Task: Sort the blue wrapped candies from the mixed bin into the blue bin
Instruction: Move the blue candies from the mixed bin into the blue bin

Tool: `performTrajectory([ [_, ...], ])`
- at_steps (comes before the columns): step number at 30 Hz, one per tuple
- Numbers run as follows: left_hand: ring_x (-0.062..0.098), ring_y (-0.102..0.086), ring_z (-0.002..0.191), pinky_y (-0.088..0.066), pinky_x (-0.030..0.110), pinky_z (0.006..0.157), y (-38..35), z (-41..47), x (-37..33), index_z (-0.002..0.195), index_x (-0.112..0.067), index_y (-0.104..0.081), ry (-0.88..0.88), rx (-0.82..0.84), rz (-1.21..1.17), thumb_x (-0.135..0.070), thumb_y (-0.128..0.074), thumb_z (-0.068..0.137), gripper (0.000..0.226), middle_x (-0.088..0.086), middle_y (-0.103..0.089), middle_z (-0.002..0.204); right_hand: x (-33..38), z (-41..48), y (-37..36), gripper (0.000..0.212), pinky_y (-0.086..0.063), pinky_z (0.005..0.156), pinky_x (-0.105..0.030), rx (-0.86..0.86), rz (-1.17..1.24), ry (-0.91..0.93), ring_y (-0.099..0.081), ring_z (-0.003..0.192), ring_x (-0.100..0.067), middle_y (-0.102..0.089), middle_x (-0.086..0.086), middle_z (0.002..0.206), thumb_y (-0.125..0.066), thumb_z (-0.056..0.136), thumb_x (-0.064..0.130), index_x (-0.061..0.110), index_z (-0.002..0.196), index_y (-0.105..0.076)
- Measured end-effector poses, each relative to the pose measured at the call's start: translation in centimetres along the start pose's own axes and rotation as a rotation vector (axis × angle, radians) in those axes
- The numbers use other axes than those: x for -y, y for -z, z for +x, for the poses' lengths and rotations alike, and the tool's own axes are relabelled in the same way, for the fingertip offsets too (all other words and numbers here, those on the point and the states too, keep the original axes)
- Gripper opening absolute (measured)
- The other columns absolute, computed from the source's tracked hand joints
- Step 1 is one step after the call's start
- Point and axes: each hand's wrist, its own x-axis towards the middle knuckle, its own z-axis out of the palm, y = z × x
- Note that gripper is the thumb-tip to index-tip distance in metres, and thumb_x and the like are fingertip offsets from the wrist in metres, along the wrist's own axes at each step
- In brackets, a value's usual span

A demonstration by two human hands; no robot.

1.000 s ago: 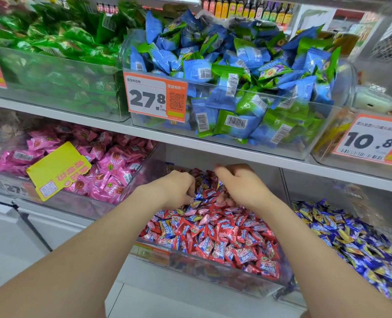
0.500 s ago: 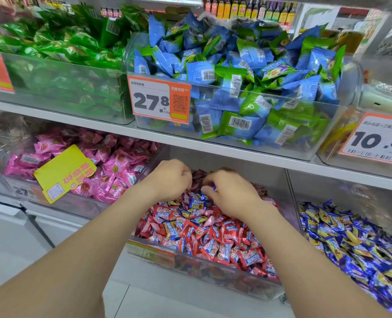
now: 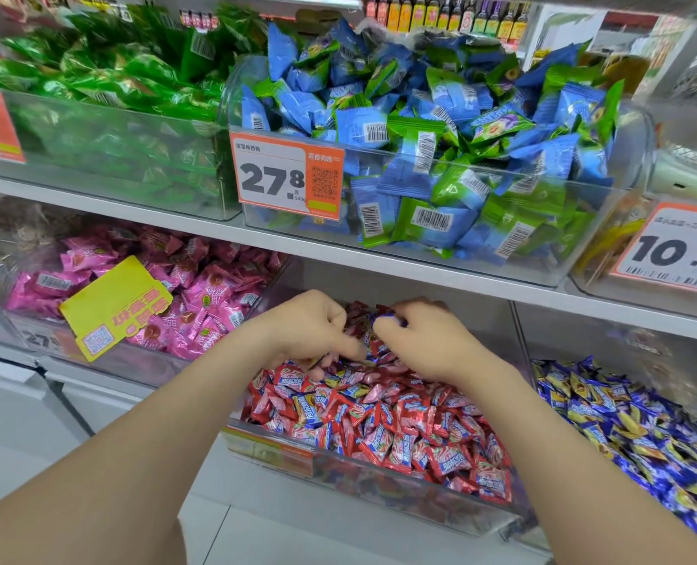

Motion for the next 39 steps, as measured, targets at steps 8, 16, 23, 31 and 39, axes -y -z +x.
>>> performTrajectory([
  [8, 0.008, -0.058, 0.115, -0.05, 0.035, 0.099, -0.7, -0.1, 0.6, 0.106, -0.038, -0.08, -0.194, 0.184, 0.649, -0.046, -0.09, 0.077, 0.032, -0.019, -0.065, 0.123, -1.5, -0.2, 0.3, 0.031, -0.055, 0.067, -0.035, -0.082, 0.033, -0.056, -0.063, 0.072, -0.026, -0.067, -0.007, 0.073, -0.059, 0.089, 0.042, 0.013, 0.082, -0.067],
  [16, 0.015, -0.065, 0.087, -0.056, 0.042, 0.086, -1.0, 0.6, 0.8, 0.096, -0.022, -0.073, -0.238, 0.08, 0.608, -0.033, -0.054, 0.098, 0.022, -0.003, -0.073, 0.096, -2.5, 0.5, -0.5, 0.053, -0.052, 0.064, -0.034, -0.042, -0.054, -0.018, -0.066, 0.067, -0.022, -0.072, -0.006, 0.068, -0.057, 0.101, 0.055, 0.009, 0.076, -0.069],
  [23, 0.021, -0.053, 0.06, -0.037, 0.029, 0.056, 0.7, 0.1, 0.9, 0.062, -0.018, -0.052, -0.228, -0.242, 0.575, -0.06, -0.06, 0.095, 0.054, 0.0, -0.053, 0.059, -2.5, 2.4, -1.6, 0.025, -0.056, 0.078, -0.036, -0.203, -0.24, -0.008, -0.063, 0.091, -0.028, -0.069, -0.002, 0.1, -0.062, 0.097, 0.046, 0.026, 0.097, -0.078],
  [31, 0.023, -0.063, 0.116, -0.054, 0.045, 0.1, 0.7, -0.1, 2.4, 0.093, -0.036, -0.074, -0.07, -0.007, 0.722, -0.047, -0.086, 0.082, 0.02, -0.005, -0.064, 0.131, -1.5, 5.0, -4.8, 0.024, -0.055, 0.072, -0.039, -0.002, -0.451, 0.113, -0.067, 0.093, -0.037, -0.065, -0.013, 0.11, -0.06, 0.097, 0.012, 0.016, 0.12, -0.065],
  [39, 0.029, -0.064, 0.113, -0.056, 0.046, 0.097, -0.1, 0.3, 1.7, 0.116, -0.031, -0.076, -0.039, 0.059, 0.811, -0.042, -0.087, 0.083, 0.037, 0.002, -0.062, 0.134, -0.9, 6.0, -5.4, 0.042, -0.054, 0.101, -0.045, 0.283, -0.443, 0.126, -0.062, 0.125, -0.031, -0.062, -0.003, 0.144, -0.063, 0.103, 0.035, 0.033, 0.145, -0.058],
])
